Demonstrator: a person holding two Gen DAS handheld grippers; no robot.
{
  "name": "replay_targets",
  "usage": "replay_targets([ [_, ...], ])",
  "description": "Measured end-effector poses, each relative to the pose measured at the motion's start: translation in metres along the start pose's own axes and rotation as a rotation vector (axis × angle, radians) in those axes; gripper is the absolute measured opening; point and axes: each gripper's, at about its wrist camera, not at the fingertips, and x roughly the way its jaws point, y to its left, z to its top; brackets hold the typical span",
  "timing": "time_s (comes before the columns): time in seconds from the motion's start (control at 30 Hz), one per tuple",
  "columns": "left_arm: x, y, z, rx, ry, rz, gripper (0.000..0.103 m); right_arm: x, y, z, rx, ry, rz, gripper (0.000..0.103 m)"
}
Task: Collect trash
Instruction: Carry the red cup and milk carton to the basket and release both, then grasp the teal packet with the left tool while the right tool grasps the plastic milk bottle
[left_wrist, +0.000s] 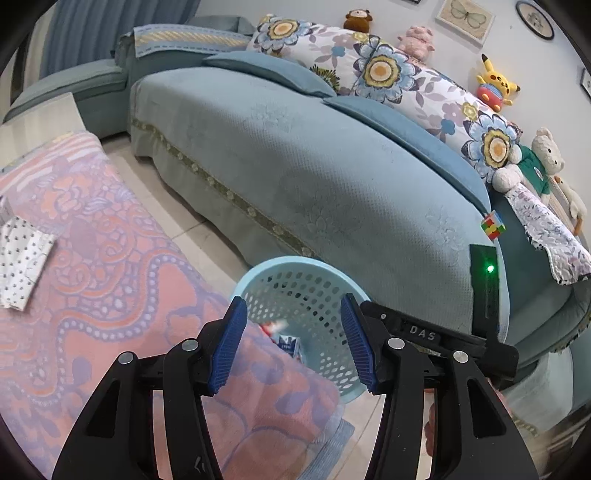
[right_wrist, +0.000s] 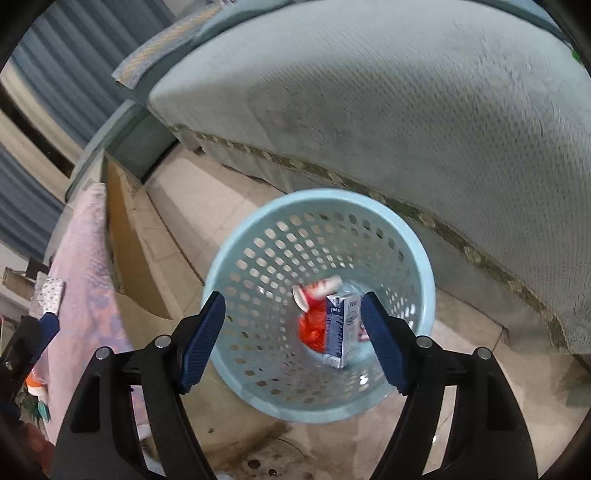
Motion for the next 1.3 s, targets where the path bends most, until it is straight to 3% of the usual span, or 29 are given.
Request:
replay_targets([
  [0.13, -0.028, 0.004, 0.003, -0.002, -0.054, 0.008, 0.05, -0.025, 0.029, 0.001, -0.085, -0.076, 0.04, 0.072],
  [0.3, -0.093, 0.021, 0.007, -0.016, -0.176, 0.058, 0.053, -0.067, 0.09, -0.008, -0.251, -0.188, 0.118, 0.072],
  [0.5, -0.189, 0.081, -0.012, -0.098, -0.319, 0.251, 0.058, -0.099, 0.185, -0.041, -0.474, -0.276, 0.217, 0.072],
  [0.63, -0.245, 0.127, -0.041, -0.174, -0.374, 0.396, 0.059, -0.102, 0.241, -0.065, -0.566, -0.277, 0.303, 0.072],
  [0.7, -0.266, 0.146, -0.054, -0.21, -0.386, 0.471, 0.064, -0.099, 0.266, -0.076, -0.604, -0.261, 0.351, 0.071],
  [0.83, -0.305, 0.198, -0.095, -0.329, -0.371, 0.628, 0.074, -0.091, 0.316, -0.101, -0.69, -0.212, 0.429, 0.068],
  [0.93, -0.313, 0.233, -0.12, -0.402, -0.308, 0.718, 0.074, -0.084, 0.353, -0.121, -0.74, -0.161, 0.491, 0.068],
  [1.03, -0.308, 0.266, -0.137, -0.47, -0.229, 0.725, 0.074, -0.073, 0.393, -0.141, -0.803, -0.108, 0.524, 0.068],
  [1.13, -0.303, 0.289, -0.144, -0.545, -0.203, 0.711, 0.073, -0.054, 0.427, -0.157, -0.841, -0.056, 0.526, 0.068],
  [1.3, -0.292, 0.307, -0.147, -0.604, -0.177, 0.687, 0.05, -0.022, 0.464, -0.173, -0.848, 0.011, 0.492, 0.068],
])
